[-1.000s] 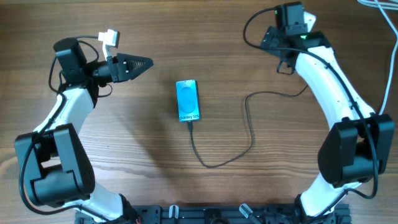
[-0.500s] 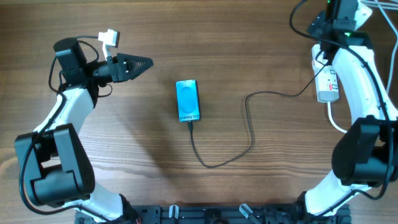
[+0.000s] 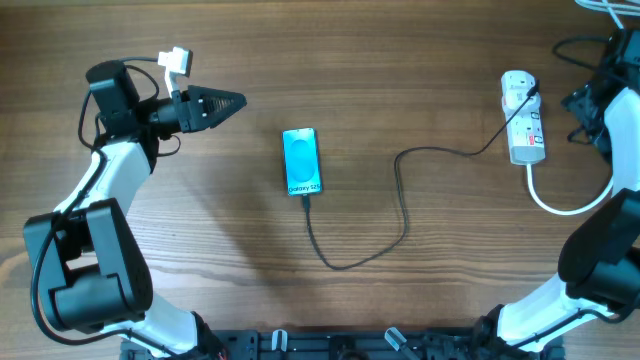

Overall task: Plug charger to phone and switch on socket
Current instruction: 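Move the right gripper over the white power strip's switch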

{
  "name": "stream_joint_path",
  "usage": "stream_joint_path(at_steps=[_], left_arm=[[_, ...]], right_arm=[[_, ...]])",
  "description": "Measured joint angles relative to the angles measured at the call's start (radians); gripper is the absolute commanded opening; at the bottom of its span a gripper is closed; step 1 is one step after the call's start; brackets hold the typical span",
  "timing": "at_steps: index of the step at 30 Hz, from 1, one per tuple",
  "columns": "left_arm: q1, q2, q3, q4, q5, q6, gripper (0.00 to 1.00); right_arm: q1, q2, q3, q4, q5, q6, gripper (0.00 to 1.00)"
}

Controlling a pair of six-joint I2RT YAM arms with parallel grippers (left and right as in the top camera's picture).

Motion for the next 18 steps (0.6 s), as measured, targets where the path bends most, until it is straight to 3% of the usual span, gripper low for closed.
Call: stream_joint_path(at_steps=[8,18], left_arm=[[0.000,0.000,0.000,0.000,0.000,0.000,1.00],[0.000,0.000,0.000,0.000,0.000,0.000,1.00]], right_arm=[[-0.001,-0.005,-0.267,0.298,-0.144,-0.130,1.00],[-0.001,0.016,-0.280,0.435,-0.193,-0.223,1.00]])
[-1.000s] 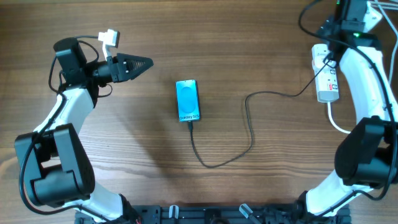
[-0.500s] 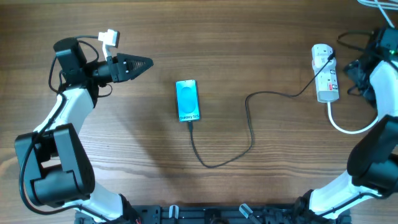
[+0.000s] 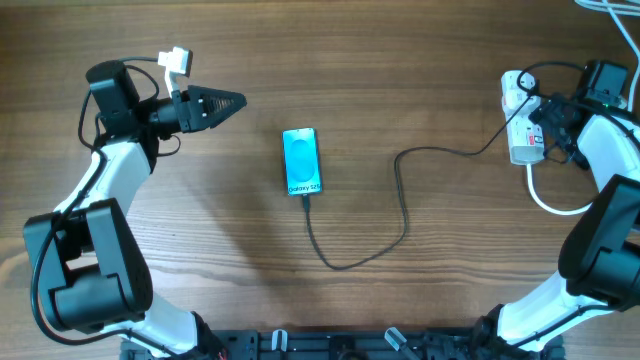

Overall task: Plug charger to phone and switch on socket
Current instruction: 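Move the right gripper over the white power strip's switch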

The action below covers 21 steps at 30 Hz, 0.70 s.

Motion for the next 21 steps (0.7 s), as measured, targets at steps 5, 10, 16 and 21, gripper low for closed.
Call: stream_joint_path(at_steps=[5,10,16,21], left_arm=[[0.000,0.000,0.000,0.000,0.000,0.000,1.00],[0.000,0.000,0.000,0.000,0.000,0.000,1.00],[0.000,0.000,0.000,0.000,0.000,0.000,1.00],[0.000,0.000,0.000,0.000,0.000,0.000,1.00]], right_arm=[[0.000,0.039,0.000,0.042,-0.006,0.000,1.00],[0.000,0.092,0.000,0.064,-0.008,0.000,1.00],[-0.025,0.111,0.001,0.108,-0.090,0.008,1.00],[-0.029,0.125,0.001,0.158,-0.098,0.008,1.00]])
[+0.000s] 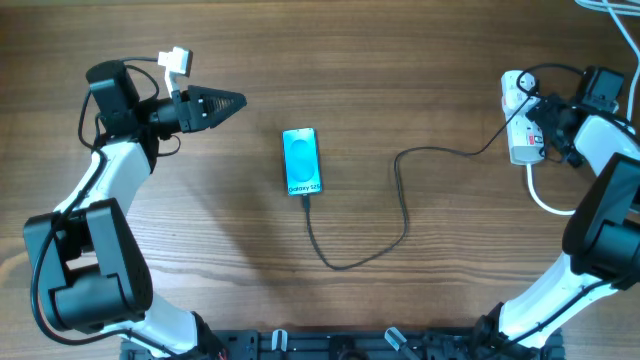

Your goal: Plug charger to phone and switch on socket

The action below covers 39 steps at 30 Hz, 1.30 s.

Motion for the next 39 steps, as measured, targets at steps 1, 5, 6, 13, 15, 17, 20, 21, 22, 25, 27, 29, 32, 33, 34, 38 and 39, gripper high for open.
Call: stream_joint_path(at_steps=[1,5,6,13,15,17,20,21,22,25,27,29,32,33,34,38,39], left_arm=[[0.000,0.000,0.000,0.000,0.000,0.000,1.00],[0.000,0.000,0.000,0.000,0.000,0.000,1.00],[0.000,0.000,0.000,0.000,0.000,0.000,1.00],[0.000,0.000,0.000,0.000,0.000,0.000,1.00],[0.000,0.000,0.000,0.000,0.000,0.000,1.00],[0.000,0.000,0.000,0.000,0.000,0.000,1.00],[0.000,0.000,0.000,0.000,0.000,0.000,1.00],[0.000,0.000,0.000,0.000,0.000,0.000,1.00],[0.000,0.000,0.000,0.000,0.000,0.000,1.00],[0.000,0.000,0.000,0.000,0.000,0.000,1.00],[0.000,0.000,0.000,0.000,0.000,0.000,1.00],[0.000,0.000,0.000,0.000,0.000,0.000,1.00],[0.000,0.000,0.000,0.000,0.000,0.000,1.00],[0.000,0.000,0.000,0.000,0.000,0.000,1.00],[0.000,0.000,0.000,0.000,0.000,0.000,1.00],[0.000,0.000,0.000,0.000,0.000,0.000,1.00],[0.000,0.000,0.000,0.000,0.000,0.000,1.00]], right_arm=[[0.000,0.000,0.000,0.003,-0.004,0.000,1.00],[0.000,0.000,0.000,0.004,-0.022,0.004,1.00],[0.000,0.000,0.000,0.000,-0.022,0.011,1.00],[0.000,0.000,0.005,-0.024,-0.023,0.046,1.00],[0.000,0.000,0.005,-0.026,-0.023,0.051,1.00],[0.000,0.000,0.005,-0.024,-0.023,0.053,1.00],[0.000,0.000,0.005,-0.016,-0.033,0.053,1.00],[0.000,0.000,0.005,-0.018,-0.038,0.053,1.00],[-0.001,0.000,0.005,-0.019,-0.048,0.052,1.00],[-0.007,0.000,0.006,-0.029,-0.072,0.052,1.00],[-0.010,0.000,0.013,-0.057,-0.094,0.049,1.00],[-0.010,0.000,0.015,-0.064,-0.100,0.049,1.00],[-0.010,0.000,0.021,-0.083,-0.095,0.049,1.00],[-0.010,-0.003,0.028,-0.108,-0.080,0.048,1.00],[-0.010,-0.011,0.033,-0.148,-0.060,0.042,1.00],[-0.011,-0.059,0.032,-0.238,-0.033,-0.105,1.00],[-0.011,-0.069,0.032,-0.238,-0.038,-0.142,1.00]])
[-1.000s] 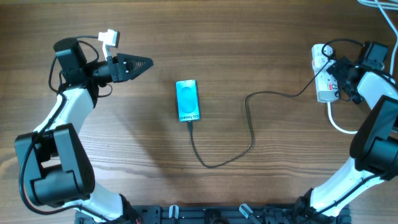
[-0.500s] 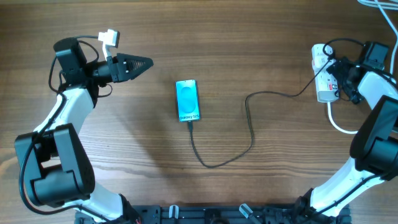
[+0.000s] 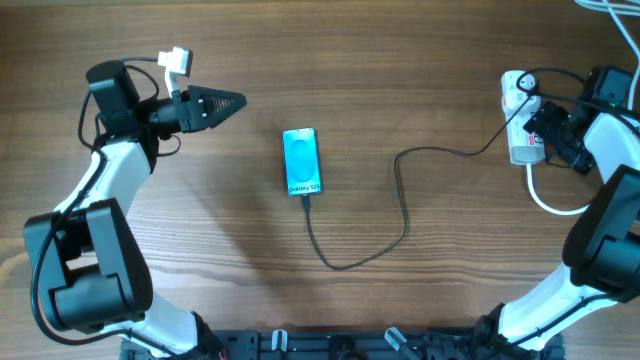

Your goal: Plug charger to phone and switch on socket

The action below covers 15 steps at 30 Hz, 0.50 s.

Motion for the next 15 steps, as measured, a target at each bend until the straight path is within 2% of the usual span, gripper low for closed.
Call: stream_joint_path(at_steps=[5,15], left_arm=[[0.000,0.000,0.000,0.000,0.000,0.000,1.00],[0.000,0.000,0.000,0.000,0.000,0.000,1.00]], right_arm=[[0.000,-0.005,0.000,-0.040,-0.047,-0.093,1.00],[0.000,-0.005,-0.001,0.050,-0.055,-0.103,1.00]])
